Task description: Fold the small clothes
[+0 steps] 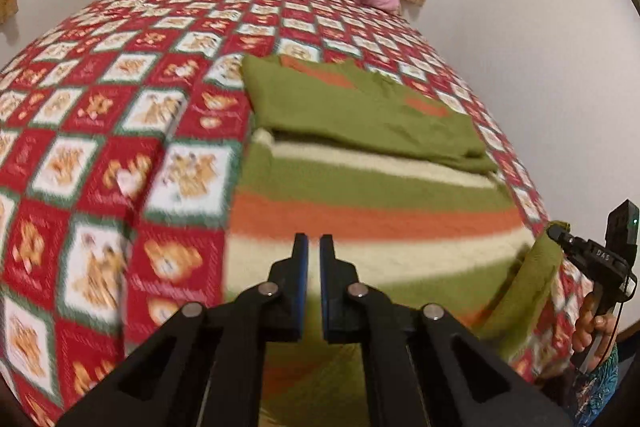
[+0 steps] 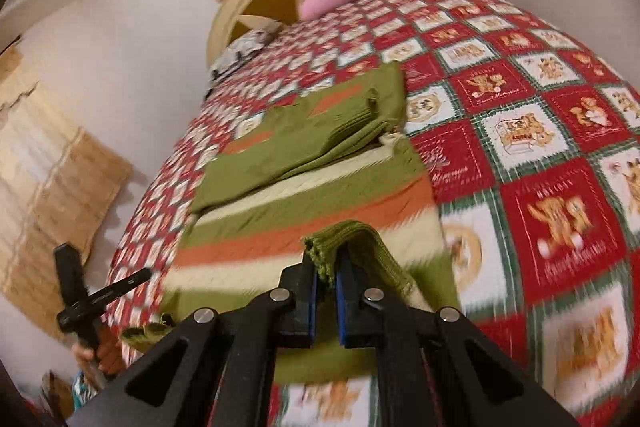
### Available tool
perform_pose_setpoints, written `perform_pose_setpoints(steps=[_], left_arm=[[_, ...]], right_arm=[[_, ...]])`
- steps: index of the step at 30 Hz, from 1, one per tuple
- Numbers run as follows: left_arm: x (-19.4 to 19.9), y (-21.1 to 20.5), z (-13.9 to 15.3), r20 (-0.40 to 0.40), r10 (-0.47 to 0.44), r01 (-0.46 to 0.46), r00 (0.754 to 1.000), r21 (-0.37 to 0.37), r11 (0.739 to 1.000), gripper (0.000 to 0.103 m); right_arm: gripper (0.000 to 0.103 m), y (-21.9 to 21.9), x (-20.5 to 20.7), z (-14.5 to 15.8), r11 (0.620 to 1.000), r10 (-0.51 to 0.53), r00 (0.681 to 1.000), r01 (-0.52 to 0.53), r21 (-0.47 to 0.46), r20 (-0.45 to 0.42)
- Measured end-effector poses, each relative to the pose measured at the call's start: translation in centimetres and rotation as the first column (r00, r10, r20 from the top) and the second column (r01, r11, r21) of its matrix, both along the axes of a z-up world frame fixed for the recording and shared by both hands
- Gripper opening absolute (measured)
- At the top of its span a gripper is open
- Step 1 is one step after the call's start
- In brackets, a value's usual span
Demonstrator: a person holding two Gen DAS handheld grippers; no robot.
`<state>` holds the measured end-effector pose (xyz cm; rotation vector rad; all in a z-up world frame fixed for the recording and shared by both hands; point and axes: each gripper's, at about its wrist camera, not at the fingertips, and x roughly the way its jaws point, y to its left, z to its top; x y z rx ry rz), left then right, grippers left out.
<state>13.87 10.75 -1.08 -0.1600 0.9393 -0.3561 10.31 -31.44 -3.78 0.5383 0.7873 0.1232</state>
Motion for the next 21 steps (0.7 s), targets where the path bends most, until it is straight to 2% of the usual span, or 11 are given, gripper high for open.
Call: perform_pose_setpoints(steps=[4, 7, 9, 10, 13, 17, 21], left_arm=[[0.5, 1.4, 0.3, 0.007, -0.061, 0.061, 0.998, 0.007, 0.998, 0.006], [-0.2, 1.4, -0.7, -0.002, -0.129, 0.129, 0.992, 0.068, 0.989, 0.018], [-0.1, 1.1, -1.9, -0.027, -0.13, 0.132, 0.991, 0.112, 0.985, 0.022], [0.0, 1.1, -2.7, -0.051, -0.129, 0.134, 0.99, 0.111, 0.985, 0.022], [-0.3, 0.9, -4.2, -0.114, -0.167, 0.17, 0.979, 0.022, 0.985, 0.022], [-3.1, -0.8, -4.4, -0.066, -0.25, 0.251, 0.966, -0.002, 0.968, 0.019], [-5.2, -2.5, -4.2, -0.037, -0.352, 0.353, 0.935, 0.009, 0.936, 0.019]], right_arm=[[0.006, 0.0, 2.3, -2.7, 0.999, -0.018, 0.997, 0.016, -0.032, -0.074], [0.006, 0.4, 2.4, -3.3, 0.998, -0.004, 0.997, -0.001, -0.063, -0.077], [0.006, 0.5, 2.2, -3.1, 0.997, 0.0, 0.998, -0.006, -0.082, -0.068], [0.006, 0.5, 1.9, -2.9, 0.996, 0.0, 0.998, -0.006, -0.087, -0.062], [0.007, 0.4, 0.8, -2.4, 0.996, -0.003, 0.999, 0.0, -0.086, -0.043], [0.007, 0.3, -1.1, -2.0, 0.998, 0.001, 1.0, -0.002, -0.063, -0.021], [0.007, 0.6, -1.9, -3.1, 0.996, 0.001, 0.999, -0.005, -0.083, -0.052]])
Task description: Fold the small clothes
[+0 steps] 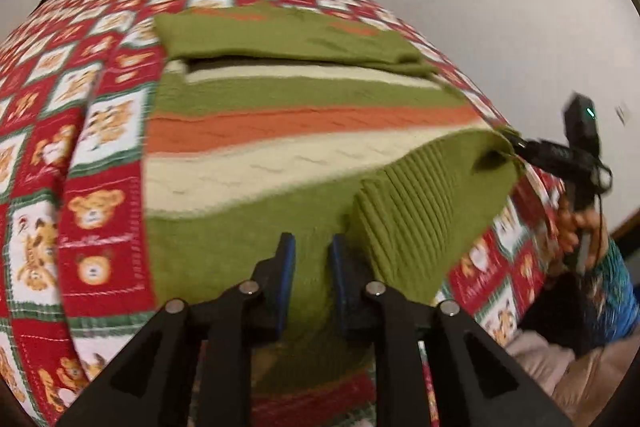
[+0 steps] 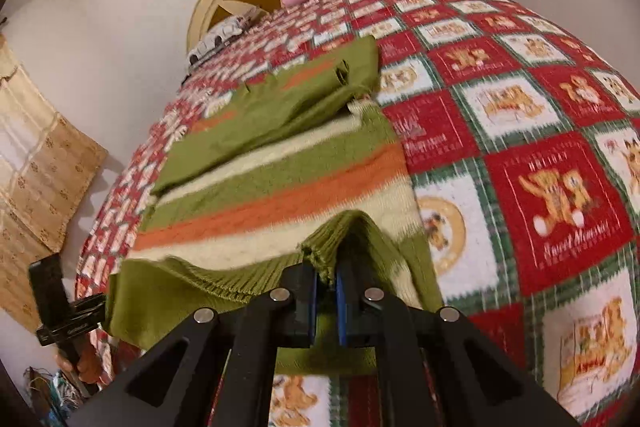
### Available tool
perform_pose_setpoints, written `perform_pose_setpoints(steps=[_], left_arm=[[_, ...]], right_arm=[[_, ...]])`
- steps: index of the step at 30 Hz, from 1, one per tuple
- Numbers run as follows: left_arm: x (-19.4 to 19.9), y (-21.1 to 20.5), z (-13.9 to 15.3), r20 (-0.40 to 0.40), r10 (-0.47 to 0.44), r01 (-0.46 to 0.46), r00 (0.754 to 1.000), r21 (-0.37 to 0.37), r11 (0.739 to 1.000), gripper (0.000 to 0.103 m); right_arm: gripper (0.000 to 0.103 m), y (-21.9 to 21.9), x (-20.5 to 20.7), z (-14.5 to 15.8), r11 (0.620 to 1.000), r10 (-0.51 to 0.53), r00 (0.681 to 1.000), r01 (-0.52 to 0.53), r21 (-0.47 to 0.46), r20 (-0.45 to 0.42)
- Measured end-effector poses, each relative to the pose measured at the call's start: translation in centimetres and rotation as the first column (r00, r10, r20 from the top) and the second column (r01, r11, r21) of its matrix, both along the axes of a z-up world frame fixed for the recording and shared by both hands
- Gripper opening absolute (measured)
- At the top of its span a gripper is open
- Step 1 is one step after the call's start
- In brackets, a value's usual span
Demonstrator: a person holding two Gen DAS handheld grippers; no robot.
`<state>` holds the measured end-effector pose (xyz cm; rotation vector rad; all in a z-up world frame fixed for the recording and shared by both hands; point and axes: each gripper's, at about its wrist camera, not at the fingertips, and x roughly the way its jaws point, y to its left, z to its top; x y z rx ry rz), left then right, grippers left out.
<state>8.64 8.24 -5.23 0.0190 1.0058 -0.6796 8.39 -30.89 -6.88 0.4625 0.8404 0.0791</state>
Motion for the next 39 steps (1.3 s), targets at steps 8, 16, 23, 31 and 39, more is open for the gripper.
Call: perform_pose_setpoints(steps=[8, 16, 23, 31, 39], left_arm=[[-0.3, 0.2, 0.2, -0.013, -0.031, 0.03, 0.999, -0.028, 0.999, 0.019], [-1.4, -0.2, -0.1, 0.023, -0.067, 0.066, 0.997, 0.051, 0.997, 0.027], [-1.5, -0.6, -0.1, 0.026, -0.051, 0.048, 0.998, 0.102, 0.994, 0.034], [-1.5, 0.0, -0.7, 0.07, 0.006, -0.017, 0.998, 0.163, 0.986, 0.079], [-2.4, 0.3, 0.7, 0.184, 0.025, -0.052, 0.983, 0.145, 0.988, 0.071]], right_arm=[[0.007, 0.0, 0.1, -0.5, 1.0, -0.005, 1.0, 0.005, 0.0, -0.003], [0.007, 0.1, 0.2, -0.5, 1.0, -0.002, 1.0, 0.002, -0.012, -0.005], [0.007, 0.3, 0.0, -0.6, 1.0, 0.0, 1.0, 0.0, -0.012, -0.007], [0.007, 0.3, -0.1, -0.6, 1.0, -0.001, 1.0, 0.001, -0.01, -0.008], [0.007, 0.4, -0.2, -0.6, 1.0, -0.002, 1.0, 0.002, -0.01, -0.009]])
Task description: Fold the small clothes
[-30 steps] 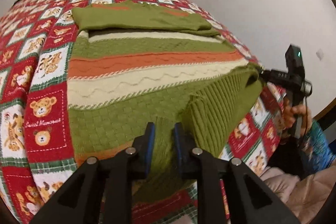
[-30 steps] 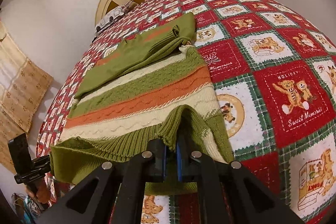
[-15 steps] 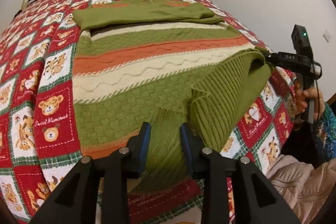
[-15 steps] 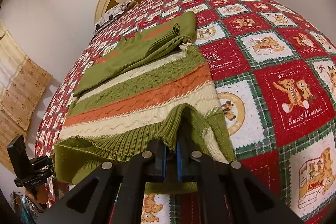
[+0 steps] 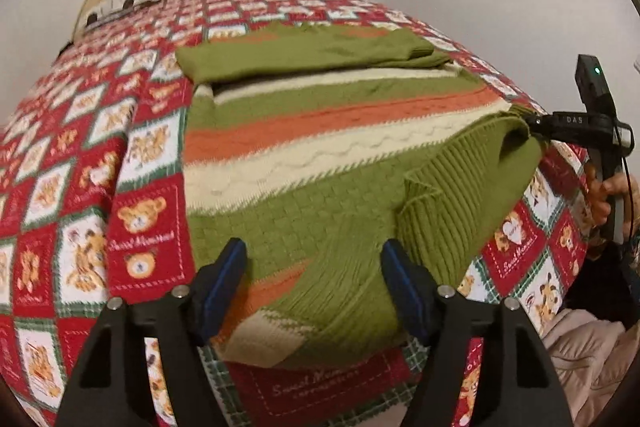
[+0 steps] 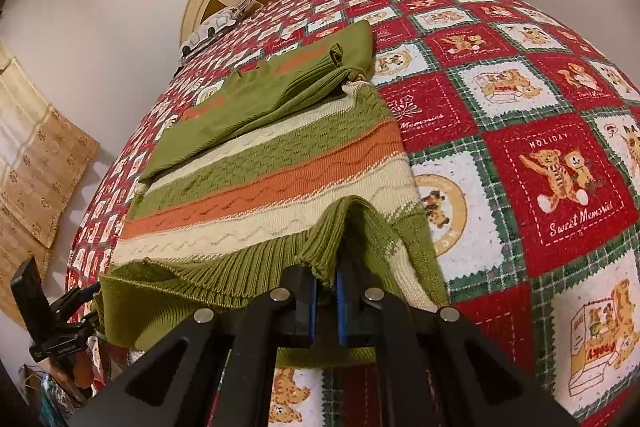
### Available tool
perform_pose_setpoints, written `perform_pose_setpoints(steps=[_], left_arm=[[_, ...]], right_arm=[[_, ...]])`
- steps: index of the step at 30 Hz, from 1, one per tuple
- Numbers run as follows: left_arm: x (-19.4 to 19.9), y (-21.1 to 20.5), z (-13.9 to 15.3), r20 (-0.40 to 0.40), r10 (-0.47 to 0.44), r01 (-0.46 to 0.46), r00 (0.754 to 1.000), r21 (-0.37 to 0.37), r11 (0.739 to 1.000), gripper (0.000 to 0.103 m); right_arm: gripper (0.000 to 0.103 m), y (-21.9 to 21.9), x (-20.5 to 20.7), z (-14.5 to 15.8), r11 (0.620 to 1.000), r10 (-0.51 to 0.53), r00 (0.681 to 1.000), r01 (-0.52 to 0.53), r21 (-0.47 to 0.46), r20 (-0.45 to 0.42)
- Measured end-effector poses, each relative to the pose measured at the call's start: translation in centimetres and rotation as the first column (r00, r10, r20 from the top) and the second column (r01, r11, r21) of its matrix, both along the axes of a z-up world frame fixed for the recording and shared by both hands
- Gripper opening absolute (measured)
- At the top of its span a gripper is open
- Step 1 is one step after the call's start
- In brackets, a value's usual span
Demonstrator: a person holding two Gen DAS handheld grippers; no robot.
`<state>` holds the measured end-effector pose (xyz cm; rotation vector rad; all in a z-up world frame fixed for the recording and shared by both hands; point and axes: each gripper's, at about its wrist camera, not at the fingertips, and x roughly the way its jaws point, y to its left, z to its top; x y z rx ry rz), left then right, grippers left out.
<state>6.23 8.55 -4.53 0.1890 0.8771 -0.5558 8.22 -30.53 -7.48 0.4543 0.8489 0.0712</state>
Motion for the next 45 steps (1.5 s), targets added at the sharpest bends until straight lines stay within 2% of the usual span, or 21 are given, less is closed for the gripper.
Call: perform_pose_setpoints(steps=[2, 5, 6, 8, 9, 10, 12, 13, 17, 20, 25, 28, 31, 34, 39, 41, 45], left_arm=[[-0.2, -0.4, 0.6, 0.024, -0.035, 0.035, 0.999, -0.01, 0.999, 0.07], [0.1, -1.0, 0.4, 0.015, -0.066, 0.065, 0.998, 0.007, 0.998, 0.067], [0.3, -1.0, 0.1, 0.002, -0.069, 0.069, 0.998, 0.009, 0.998, 0.064], [0.8, -1.1, -0.9, -0.056, -0.066, 0.066, 0.996, 0.003, 0.998, 0.045], [1.2, -1.0, -1.5, -0.086, -0.054, 0.053, 0.995, -0.01, 0.999, 0.045], [1.1, -0.9, -1.4, -0.079, -0.045, 0.043, 0.996, -0.031, 0.999, 0.044], [0.7, -1.0, -1.2, -0.077, -0.055, 0.053, 0.995, -0.033, 0.998, 0.034], [0.4, -1.2, -1.1, -0.072, -0.067, 0.065, 0.995, -0.032, 0.997, 0.024], [0.0, -1.7, -0.9, -0.053, -0.07, 0.069, 0.996, -0.025, 0.997, 0.013], [1.0, -0.5, -0.6, -0.099, -0.019, 0.009, 0.995, -0.102, 0.995, 0.006], [3.0, 2.4, 1.5, -0.094, 0.1, -0.118, 0.991, -0.218, 0.969, 0.006], [4.5, 3.5, 2.7, -0.073, 0.169, -0.182, 0.983, -0.256, 0.949, 0.006], [5.6, 3.7, 2.6, -0.069, 0.19, -0.201, 0.979, -0.26, 0.944, 0.006], [6.0, 3.5, 1.8, -0.063, 0.196, -0.205, 0.979, -0.233, 0.951, 0.006], [6.1, 4.0, 0.0, -0.112, 0.223, -0.244, 0.968, -0.235, 0.941, 0.006], [6.1, 4.1, -0.4, -0.121, 0.231, -0.254, 0.965, -0.233, 0.939, 0.006], [5.9, 3.8, -0.8, -0.13, 0.226, -0.25, 0.966, -0.221, 0.943, 0.006]], right_arm=[[0.007, 0.0, 0.0, 0.0, 1.0, -0.001, 1.0, 0.001, 0.0, 0.0], [0.007, 0.0, -0.1, 0.0, 1.0, -0.002, 1.0, 0.002, -0.002, 0.001], [0.007, 0.1, 0.0, 0.0, 1.0, -0.001, 1.0, 0.001, -0.001, 0.001], [0.007, 0.1, 0.0, 0.1, 1.0, -0.001, 1.0, 0.001, 0.0, 0.0], [0.007, 0.1, 0.0, 0.1, 1.0, 0.0, 1.0, 0.0, 0.0, -0.001], [0.007, 0.2, -0.1, 0.1, 1.0, 0.002, 1.0, -0.002, -0.001, -0.002], [0.007, 0.2, -0.1, 0.0, 1.0, 0.002, 1.0, -0.002, -0.003, -0.003], [0.007, 0.2, -0.1, 0.0, 1.0, 0.001, 1.0, -0.001, -0.002, -0.003], [0.007, 0.2, -0.2, 0.1, 1.0, 0.0, 1.0, 0.0, -0.003, -0.004], [0.007, 0.2, -0.2, 0.1, 1.0, -0.003, 1.0, 0.003, -0.002, -0.004], [0.007, 0.2, -0.3, 0.8, 1.0, 0.004, 1.0, -0.004, 0.0, 0.018], [0.007, 0.2, 0.3, 1.6, 1.0, -0.011, 0.999, 0.01, 0.021, 0.048], [0.007, 0.5, 0.8, 1.7, 0.999, -0.015, 0.999, 0.013, 0.034, 0.049], [0.007, 1.0, 0.9, 1.7, 1.0, -0.002, 0.999, 0.002, 0.015, 0.042], [0.012, -1.0, -0.3, 2.6, 0.988, -0.044, 0.991, 0.024, 0.151, 0.126], [0.026, -2.0, -1.2, 3.6, 0.987, -0.075, 0.984, 0.05, 0.153, 0.164], [0.045, -3.6, -3.0, 5.7, 0.987, -0.135, 0.96, 0.108, 0.12, 0.247]])
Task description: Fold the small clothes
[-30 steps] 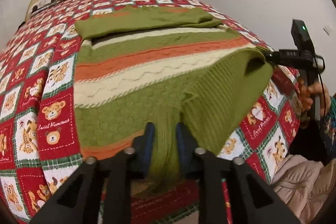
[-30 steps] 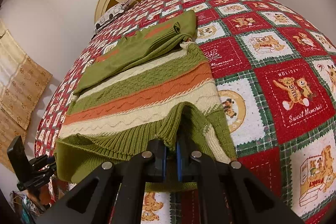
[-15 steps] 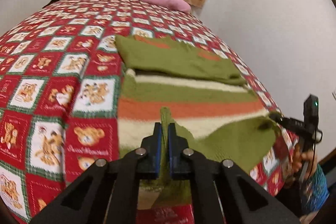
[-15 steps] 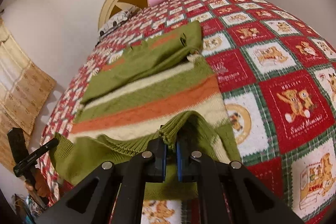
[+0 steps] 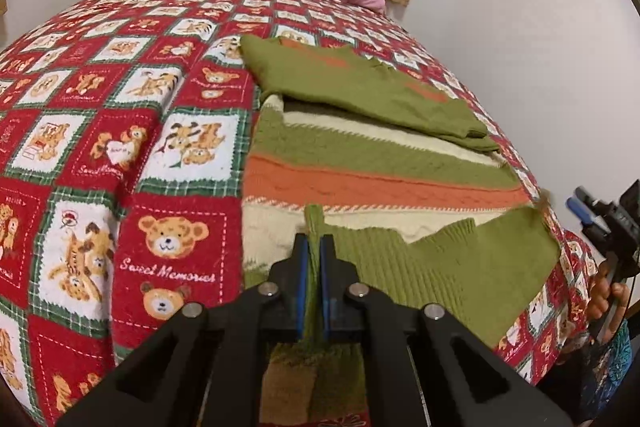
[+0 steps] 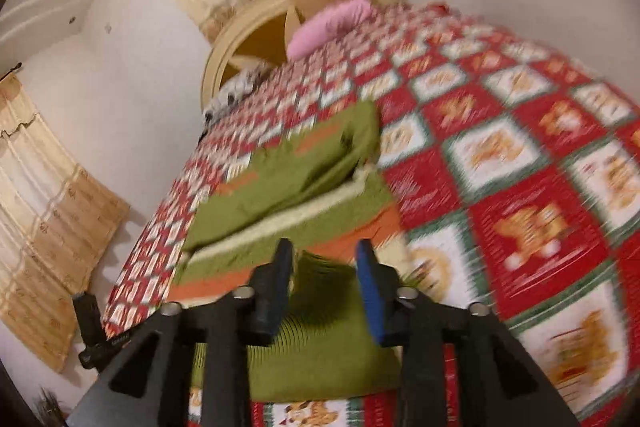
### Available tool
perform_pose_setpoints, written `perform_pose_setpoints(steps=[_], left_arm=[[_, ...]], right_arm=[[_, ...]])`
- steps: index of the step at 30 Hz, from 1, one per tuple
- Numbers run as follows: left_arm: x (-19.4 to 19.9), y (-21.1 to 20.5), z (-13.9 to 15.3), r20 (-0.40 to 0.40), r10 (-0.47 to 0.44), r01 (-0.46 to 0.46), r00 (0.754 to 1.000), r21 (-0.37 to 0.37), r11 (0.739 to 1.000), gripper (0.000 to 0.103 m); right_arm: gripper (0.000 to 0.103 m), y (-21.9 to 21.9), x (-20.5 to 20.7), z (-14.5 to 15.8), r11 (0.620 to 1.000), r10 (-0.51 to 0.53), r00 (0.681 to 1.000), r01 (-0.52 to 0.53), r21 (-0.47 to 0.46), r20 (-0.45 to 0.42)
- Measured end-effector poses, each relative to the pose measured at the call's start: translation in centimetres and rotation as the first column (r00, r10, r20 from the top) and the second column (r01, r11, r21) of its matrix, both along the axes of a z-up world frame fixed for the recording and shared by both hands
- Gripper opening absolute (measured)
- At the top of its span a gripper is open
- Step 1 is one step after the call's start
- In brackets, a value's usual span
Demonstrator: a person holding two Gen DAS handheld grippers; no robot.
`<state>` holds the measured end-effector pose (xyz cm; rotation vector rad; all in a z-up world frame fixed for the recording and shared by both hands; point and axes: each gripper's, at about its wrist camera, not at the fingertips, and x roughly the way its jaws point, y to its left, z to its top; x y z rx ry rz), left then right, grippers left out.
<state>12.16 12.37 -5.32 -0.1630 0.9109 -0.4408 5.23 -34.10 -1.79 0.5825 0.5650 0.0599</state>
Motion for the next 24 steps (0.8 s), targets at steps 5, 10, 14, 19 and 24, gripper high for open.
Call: perform_pose_setpoints(steps=[5, 10, 14, 19, 24], left_arm=[[-0.1, -0.2, -0.4, -0.011, -0.005, 0.005, 1.0, -0.007, 1.0, 0.006], [-0.3, -0.5, -0.3, 0.002, -0.02, 0.02, 1.0, -0.006, 1.0, 0.007], [-0.2, -0.4, -0.5, -0.002, -0.023, 0.023, 1.0, -0.005, 1.0, 0.007], [-0.6, -0.1, -0.1, 0.01, -0.053, 0.054, 0.999, -0.045, 0.998, 0.018], [-0.5, -0.9, -0.4, 0.007, -0.082, 0.082, 0.997, -0.018, 0.996, 0.046]], right_arm=[[0.047, -0.3, 0.0, 0.0, 0.997, -0.001, 0.999, -0.003, -0.083, -0.043], [0.047, 3.0, 1.8, -1.5, 0.967, 0.109, 0.986, -0.134, -0.218, -0.127], [0.047, 6.1, 4.6, -2.7, 0.914, 0.153, 0.969, -0.212, -0.345, -0.192], [0.047, 7.6, 7.2, -5.0, 0.866, 0.16, 0.945, -0.274, -0.418, -0.287], [0.031, 9.0, 6.6, -5.0, 0.806, 0.129, 0.944, -0.278, -0.523, -0.302]])
